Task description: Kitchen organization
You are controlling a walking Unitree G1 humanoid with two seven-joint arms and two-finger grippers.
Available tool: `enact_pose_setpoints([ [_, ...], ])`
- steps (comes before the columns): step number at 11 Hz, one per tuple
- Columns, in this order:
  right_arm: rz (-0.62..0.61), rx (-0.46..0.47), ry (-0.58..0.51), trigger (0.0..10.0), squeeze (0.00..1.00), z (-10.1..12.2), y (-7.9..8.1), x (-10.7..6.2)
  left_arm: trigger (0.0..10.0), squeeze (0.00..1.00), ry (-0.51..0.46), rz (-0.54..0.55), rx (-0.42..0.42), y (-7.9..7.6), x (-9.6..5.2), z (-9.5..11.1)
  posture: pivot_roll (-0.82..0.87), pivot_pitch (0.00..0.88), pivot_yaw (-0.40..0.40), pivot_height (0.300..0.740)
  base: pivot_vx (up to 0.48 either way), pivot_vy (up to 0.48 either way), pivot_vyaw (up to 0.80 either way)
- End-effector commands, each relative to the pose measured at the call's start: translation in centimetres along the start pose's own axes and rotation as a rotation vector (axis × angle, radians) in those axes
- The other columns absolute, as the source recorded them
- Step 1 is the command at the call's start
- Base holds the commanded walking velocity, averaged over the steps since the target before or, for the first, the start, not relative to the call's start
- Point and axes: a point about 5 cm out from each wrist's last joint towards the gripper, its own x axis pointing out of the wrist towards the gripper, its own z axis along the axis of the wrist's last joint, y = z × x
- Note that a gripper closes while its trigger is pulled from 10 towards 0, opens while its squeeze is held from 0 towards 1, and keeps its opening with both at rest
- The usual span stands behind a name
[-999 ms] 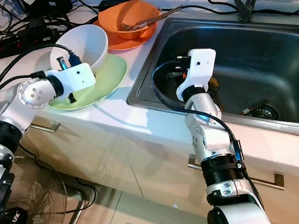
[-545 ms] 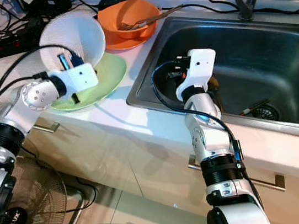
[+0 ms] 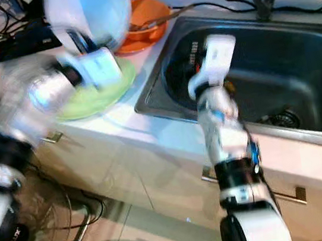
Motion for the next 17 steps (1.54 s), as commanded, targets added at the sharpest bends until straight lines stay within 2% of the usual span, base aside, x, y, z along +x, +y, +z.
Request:
enact_pose_setpoints([
  [1, 0.017, 0.012, -0.046, 10.0, 1.0, 1.8, 0.3, 0.6, 10.0, 0.0, -0.03, 0.018, 0.009, 0.4, 0.1, 0.9, 0.06, 0.045, 0.062, 0.74, 0.0, 0.0, 0.0],
  [3, 0.086, 0.044, -0.06, 10.0, 1.0, 3.4, 1.2, 0.9, 10.0, 0.0, -0.056, -0.001, -0.029, -1.5, 0.2, 2.2, 0.06, 0.033, 0.059, 0.74, 0.0, 0.0, 0.0],
  [6, 0.182, 0.06, -0.048, 10.0, 1.0, 4.4, 2.1, 0.6, 10.0, 0.0, -0.053, -0.014, -0.038, -2.0, 0.1, 2.7, 0.05, 0.026, 0.063, 0.74, 0.0, 0.0, 0.0],
  [7, 0.214, 0.051, -0.046, 10.0, 0.0, 4.5, 2.6, 0.3, 10.0, 0.0, -0.045, -0.018, -0.038, -2.1, 0.0, 2.7, 0.06, 0.023, 0.062, 0.74, 0.0, 0.0, 0.0],
  [12, 0.288, 0.061, -0.031, 10.0, 0.0, 4.9, 3.8, -0.1, 10.0, 0.0, -0.073, -0.056, -0.004, -2.6, 0.1, 3.7, 0.06, 0.044, 0.059, 0.74, 0.0, 0.0, 0.0],
  [17, 0.273, 0.044, 0.004, 10.0, 0.0, 4.2, 3.7, 0.0, 10.0, 0.0, -0.112, -0.069, 0.049, -2.4, -0.3, 4.3, 0.07, 0.071, 0.054, 0.74, 0.0, 0.0, 0.0],
])
